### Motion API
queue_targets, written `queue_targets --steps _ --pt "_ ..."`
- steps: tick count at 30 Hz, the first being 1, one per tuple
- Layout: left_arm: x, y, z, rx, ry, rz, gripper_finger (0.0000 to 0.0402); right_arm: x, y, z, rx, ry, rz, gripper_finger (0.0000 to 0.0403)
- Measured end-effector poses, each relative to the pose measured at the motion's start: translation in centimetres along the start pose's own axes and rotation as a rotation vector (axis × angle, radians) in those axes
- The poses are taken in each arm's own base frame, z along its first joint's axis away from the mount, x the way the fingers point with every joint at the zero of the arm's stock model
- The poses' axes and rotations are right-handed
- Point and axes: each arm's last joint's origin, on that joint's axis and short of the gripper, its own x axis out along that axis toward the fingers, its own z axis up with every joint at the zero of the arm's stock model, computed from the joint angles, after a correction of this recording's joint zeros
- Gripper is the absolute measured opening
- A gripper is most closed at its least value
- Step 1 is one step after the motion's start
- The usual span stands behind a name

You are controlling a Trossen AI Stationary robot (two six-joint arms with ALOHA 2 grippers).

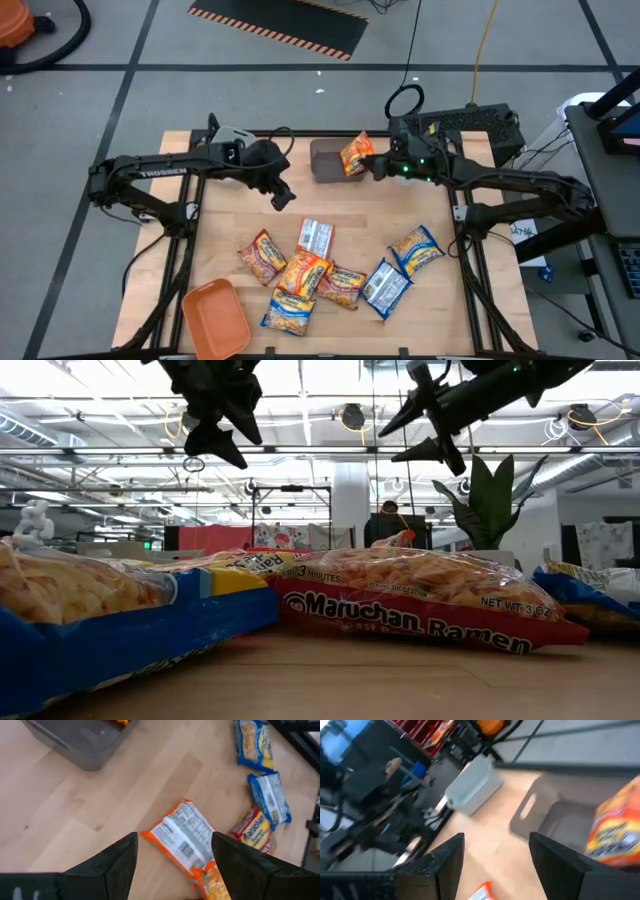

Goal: Sort Maruchan noodles
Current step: Put the bottom orange noodle pack into the black bin

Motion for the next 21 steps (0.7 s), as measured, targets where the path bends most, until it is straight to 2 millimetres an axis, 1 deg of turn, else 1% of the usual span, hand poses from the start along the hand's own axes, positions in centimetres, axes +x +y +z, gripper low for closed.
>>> queue_targets --steps 5,9,11,21 --pt "0.0 0.1 -0.4 -0.018 0.061 -0.037 0.0257 -0.3 2.0 -1.6 0.042 0.027 0.039 0.0215" --pt "0.0 -0.3 -0.9 -0.007 0.117 -0.077 0.0257 -0.9 4.0 -2.1 0.037 -0.007 0.062 0.0215" --pt "0.0 -0.6 -1.1 0.018 0.126 -0.083 0.0257 -1.2 4.7 -2.3 0.03 -0.013 0.067 0.0215" --pt "0.2 -1.9 -1.9 0.092 0.15 -0.103 0.0257 -1.7 5.4 -4.1 0.026 0.08 0.069 0.0215"
